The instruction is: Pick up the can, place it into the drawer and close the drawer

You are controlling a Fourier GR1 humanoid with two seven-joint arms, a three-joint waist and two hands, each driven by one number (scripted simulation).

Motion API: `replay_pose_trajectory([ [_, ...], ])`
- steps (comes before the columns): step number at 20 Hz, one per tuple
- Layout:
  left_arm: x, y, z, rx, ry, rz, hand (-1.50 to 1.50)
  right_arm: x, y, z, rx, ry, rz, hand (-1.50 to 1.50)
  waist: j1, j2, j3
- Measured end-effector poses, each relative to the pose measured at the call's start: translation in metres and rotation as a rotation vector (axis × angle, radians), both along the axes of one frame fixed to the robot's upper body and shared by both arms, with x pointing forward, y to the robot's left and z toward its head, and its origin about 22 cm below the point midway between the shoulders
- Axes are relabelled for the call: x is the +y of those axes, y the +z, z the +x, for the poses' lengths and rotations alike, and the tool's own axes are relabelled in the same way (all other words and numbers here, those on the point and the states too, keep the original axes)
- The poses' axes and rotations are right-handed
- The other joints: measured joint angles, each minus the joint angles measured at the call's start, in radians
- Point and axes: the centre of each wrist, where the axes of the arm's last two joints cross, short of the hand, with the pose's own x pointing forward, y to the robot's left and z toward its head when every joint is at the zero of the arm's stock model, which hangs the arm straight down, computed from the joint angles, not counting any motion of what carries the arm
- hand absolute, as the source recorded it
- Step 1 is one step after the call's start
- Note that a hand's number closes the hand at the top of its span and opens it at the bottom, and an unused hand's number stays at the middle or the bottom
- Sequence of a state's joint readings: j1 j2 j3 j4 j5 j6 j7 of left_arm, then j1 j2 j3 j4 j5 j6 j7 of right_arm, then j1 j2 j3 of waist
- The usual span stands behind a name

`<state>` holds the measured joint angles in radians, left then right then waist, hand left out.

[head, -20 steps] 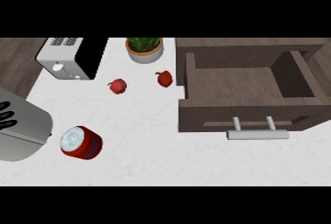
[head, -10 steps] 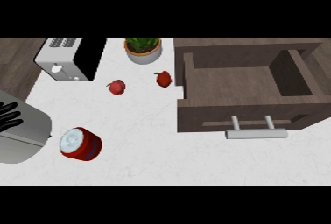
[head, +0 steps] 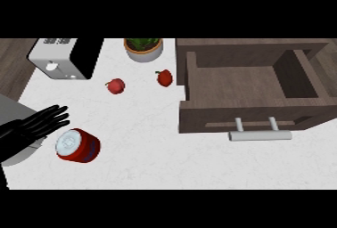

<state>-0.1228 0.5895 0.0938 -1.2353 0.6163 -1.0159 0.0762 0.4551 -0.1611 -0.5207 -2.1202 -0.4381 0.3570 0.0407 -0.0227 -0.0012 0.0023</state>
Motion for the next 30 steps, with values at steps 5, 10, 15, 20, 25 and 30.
replay_pose_trajectory([
  [5,-0.001,-0.029,0.014,0.018,0.054,0.029,-1.5,-0.001,0.006,-0.007,-0.004,-0.006,-0.005,-1.5,0.002,0.003,-0.003],
  [10,0.006,-0.046,0.018,0.043,0.095,0.08,-1.5,-0.003,-0.001,-0.012,-0.004,-0.005,-0.006,-1.5,0.002,0.005,-0.004],
  [15,0.005,-0.066,0.018,0.071,0.115,0.131,-1.5,-0.002,0.005,-0.012,-0.007,0.002,-0.007,-1.5,-0.002,0.007,-0.006],
  [20,-0.001,-0.085,0.018,0.095,0.131,0.156,-1.5,-0.002,0.007,-0.015,-0.009,0.007,-0.01,-1.5,-0.005,0.008,-0.006],
  [25,-0.005,-0.095,0.02,0.106,0.138,0.174,-1.5,-0.005,0.011,-0.021,-0.01,0.008,-0.003,-1.5,-0.011,0.009,-0.006],
  [30,-0.015,-0.109,0.016,0.113,0.132,0.175,-1.5,-0.003,0.017,-0.021,-0.007,0.008,-0.001,-1.5,-0.008,0.007,-0.004],
])
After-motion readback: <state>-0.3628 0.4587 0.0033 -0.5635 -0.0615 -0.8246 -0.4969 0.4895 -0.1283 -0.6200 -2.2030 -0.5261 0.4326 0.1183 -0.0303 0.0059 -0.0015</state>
